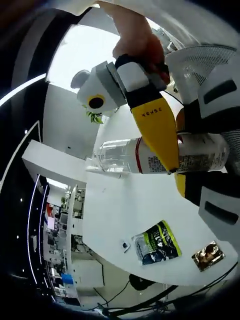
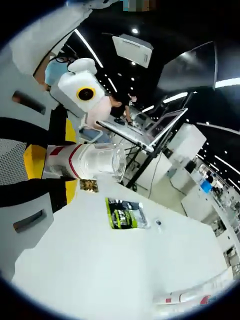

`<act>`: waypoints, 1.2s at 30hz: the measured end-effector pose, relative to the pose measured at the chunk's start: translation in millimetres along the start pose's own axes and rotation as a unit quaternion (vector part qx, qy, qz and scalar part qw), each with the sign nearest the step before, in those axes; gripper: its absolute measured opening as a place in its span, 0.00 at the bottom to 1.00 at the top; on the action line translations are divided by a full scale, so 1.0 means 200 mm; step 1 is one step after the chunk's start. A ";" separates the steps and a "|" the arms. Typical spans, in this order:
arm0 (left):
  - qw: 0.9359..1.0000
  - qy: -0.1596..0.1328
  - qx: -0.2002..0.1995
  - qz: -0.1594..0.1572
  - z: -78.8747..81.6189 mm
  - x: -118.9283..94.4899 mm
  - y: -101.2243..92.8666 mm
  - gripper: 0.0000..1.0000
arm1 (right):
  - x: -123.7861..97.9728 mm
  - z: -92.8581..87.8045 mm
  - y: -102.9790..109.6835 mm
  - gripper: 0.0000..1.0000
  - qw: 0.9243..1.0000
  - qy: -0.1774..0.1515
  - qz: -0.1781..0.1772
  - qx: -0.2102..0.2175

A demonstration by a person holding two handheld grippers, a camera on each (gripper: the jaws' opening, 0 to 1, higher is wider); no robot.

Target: Arrange the skincare products in the storage area until every visible bottle or jar stands upright without overlapping.

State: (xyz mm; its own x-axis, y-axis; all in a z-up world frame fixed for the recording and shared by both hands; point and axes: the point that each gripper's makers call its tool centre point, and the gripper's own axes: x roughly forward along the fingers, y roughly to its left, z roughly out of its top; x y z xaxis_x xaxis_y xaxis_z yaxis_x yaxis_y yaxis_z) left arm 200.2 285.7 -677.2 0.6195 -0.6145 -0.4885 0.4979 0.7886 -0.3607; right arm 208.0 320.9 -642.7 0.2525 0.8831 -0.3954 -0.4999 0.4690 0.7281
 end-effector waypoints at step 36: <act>0.955 0.081 0.275 0.075 -0.17 0.05 0.11 0.24 | -0.35 0.21 -0.52 0.22 0.989 -0.029 -0.121 -0.077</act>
State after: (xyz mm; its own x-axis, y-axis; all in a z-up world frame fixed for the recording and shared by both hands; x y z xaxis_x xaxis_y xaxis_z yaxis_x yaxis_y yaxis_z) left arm 195.5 297.3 -717.4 0.6286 -0.4492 -0.6349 0.6826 0.7099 0.1736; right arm 276.6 211.4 -667.7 0.4256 0.7468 -0.5111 -0.5388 0.6629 0.5199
